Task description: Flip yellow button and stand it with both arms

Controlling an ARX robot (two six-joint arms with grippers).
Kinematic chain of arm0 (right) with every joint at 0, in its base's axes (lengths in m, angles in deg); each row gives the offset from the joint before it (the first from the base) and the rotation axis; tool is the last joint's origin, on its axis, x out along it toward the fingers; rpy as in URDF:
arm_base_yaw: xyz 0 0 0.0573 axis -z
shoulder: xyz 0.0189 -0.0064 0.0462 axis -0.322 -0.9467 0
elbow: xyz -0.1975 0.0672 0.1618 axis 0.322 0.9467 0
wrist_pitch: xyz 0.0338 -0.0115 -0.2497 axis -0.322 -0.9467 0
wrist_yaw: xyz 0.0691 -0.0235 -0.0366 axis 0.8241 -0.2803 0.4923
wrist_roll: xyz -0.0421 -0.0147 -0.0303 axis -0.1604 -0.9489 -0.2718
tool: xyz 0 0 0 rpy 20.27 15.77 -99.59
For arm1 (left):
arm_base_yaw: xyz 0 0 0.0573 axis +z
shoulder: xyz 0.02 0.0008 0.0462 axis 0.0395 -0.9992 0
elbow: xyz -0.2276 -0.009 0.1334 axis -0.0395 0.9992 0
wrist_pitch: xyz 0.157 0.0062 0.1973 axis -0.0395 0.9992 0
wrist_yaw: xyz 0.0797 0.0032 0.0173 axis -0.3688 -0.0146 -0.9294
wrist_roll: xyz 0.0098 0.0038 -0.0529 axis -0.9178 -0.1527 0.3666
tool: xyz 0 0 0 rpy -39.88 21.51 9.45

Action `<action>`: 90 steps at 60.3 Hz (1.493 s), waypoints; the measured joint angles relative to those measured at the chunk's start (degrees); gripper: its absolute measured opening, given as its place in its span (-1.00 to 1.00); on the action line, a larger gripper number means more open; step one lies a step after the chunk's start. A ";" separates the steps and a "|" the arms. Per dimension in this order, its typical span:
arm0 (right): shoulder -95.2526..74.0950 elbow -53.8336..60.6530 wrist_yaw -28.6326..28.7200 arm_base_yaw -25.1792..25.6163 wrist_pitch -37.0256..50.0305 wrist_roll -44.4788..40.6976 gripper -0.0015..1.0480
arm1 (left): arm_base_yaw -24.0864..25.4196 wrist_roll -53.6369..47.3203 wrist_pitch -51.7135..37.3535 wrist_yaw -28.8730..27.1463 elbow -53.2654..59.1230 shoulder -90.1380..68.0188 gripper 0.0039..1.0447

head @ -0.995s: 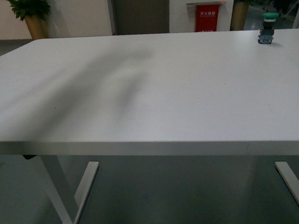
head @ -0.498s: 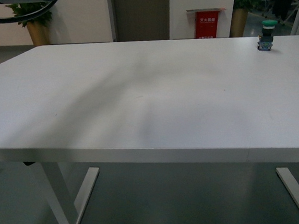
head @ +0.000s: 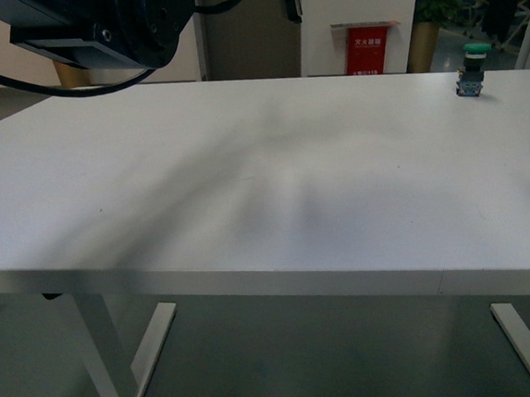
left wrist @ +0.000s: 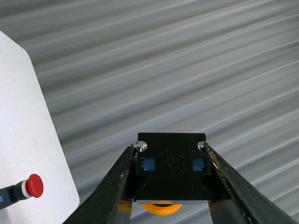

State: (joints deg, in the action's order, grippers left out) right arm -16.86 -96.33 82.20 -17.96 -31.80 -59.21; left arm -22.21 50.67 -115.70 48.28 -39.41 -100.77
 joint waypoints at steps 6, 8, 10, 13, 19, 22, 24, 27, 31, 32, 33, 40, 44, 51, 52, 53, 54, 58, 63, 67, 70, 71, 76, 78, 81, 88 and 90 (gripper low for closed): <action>-12.31 -13.62 6.40 1.92 -1.51 14.78 0.87 | -0.37 0.35 -0.24 -0.92 -0.57 -0.94 -0.30; -15.28 -17.25 8.09 2.21 -1.49 20.15 0.87 | -0.50 0.57 -0.42 -1.14 -0.59 -1.16 -0.30; -17.90 -20.52 9.64 2.34 -1.46 24.74 0.87 | -0.74 1.09 -1.22 -1.53 -0.63 -1.40 -0.30; -23.37 -27.36 13.00 2.08 -2.10 36.50 0.87 | -1.22 1.66 -2.21 -2.08 -0.70 -1.60 -0.30; -28.22 -30.71 15.52 0.11 -1.07 49.29 0.87 | -1.84 2.62 -2.97 -3.10 -1.11 -1.70 -0.30; -29.40 -30.69 15.72 -0.96 1.07 53.16 0.87 | -2.01 2.75 -2.84 -3.43 -1.64 -1.97 -0.30; -29.66 -30.58 15.61 -1.38 2.14 54.73 0.87 | -2.16 2.97 -2.84 -3.78 -1.88 -2.23 -0.30; -29.81 -30.32 14.88 -2.16 4.61 57.37 0.87 | -2.29 3.15 -2.84 -4.00 -1.99 -2.47 -0.30; -30.18 -30.21 12.81 -3.23 8.59 59.47 0.87 | -2.47 3.19 -2.89 -4.22 -1.88 -2.56 -0.30; -30.36 -30.23 12.33 -3.56 9.60 60.28 0.87 | -2.56 3.19 -2.97 -4.33 -1.77 -2.56 -0.30; -30.40 -30.23 12.20 -3.63 9.70 60.28 0.87 | -2.64 3.17 -3.02 -4.39 -1.64 -2.56 -0.30; -33.09 -30.36 10.69 -5.81 11.06 63.08 0.87 | -3.34 3.15 -3.19 -4.61 -0.26 -2.54 -0.30; -34.10 -30.36 9.57 -6.64 10.91 63.12 0.87 | -3.58 3.15 -3.76 -4.81 1.16 -2.45 -0.30; -35.43 -30.75 7.13 -7.76 12.15 63.23 0.87 | -3.80 3.10 -4.11 -5.01 2.21 -2.45 -0.30; -35.60 -31.04 7.08 -7.89 12.22 63.45 0.87 | -3.80 3.10 -4.11 -5.01 2.23 -2.45 -0.30; -35.71 -31.26 7.06 -7.96 12.15 63.43 0.87 | -3.80 3.10 -4.11 -5.01 2.23 -2.45 -0.30; -35.76 -31.34 6.97 -7.98 12.13 63.43 0.87 | -3.80 3.10 -4.11 -5.03 2.29 -2.40 -0.30; -36.02 -32.09 6.40 -8.11 12.61 63.84 0.87 | -3.80 3.08 -4.11 -5.07 2.64 -1.97 -0.30; -36.50 -33.18 5.53 -8.09 13.14 64.15 0.87 | -3.80 3.08 -4.52 -5.11 2.93 -1.55 -0.30; -36.94 -33.83 5.25 -8.09 13.20 64.35 0.87 | -3.85 3.06 -4.55 -5.09 2.95 -1.46 -0.30; -37.42 -34.12 5.33 -8.09 13.49 64.67 0.87 | -3.91 3.08 -4.57 -5.11 2.95 -1.46 -0.30; -37.59 -34.23 5.29 -8.09 13.49 64.78 0.87 | -3.96 3.06 -4.57 -5.09 2.97 -1.46 -0.30; -38.58 -34.95 4.22 -8.11 13.49 65.07 0.87 | -4.15 2.91 -4.35 -5.07 3.13 -1.46 -0.30; -38.77 -35.04 4.02 -8.11 13.57 65.16 0.87 | -4.20 2.91 -4.31 -5.05 3.13 -1.46 -0.30; -39.10 -35.08 4.00 -8.15 13.64 65.29 0.84 | -4.26 2.91 -4.02 -5.03 3.13 -1.46 -0.30; -39.34 -35.39 3.63 -8.33 14.10 65.59 0.33 | -4.28 2.82 -3.43 -5.01 3.13 -1.46 -0.30; -39.34 -35.54 3.61 -8.37 13.99 65.64 0.16 | -4.28 2.80 -3.10 -5.09 3.10 -1.46 -0.30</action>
State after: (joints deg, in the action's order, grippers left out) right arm -56.21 -131.87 85.81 -26.34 -17.81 6.42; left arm -26.49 53.46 -118.81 43.19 -36.31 -102.23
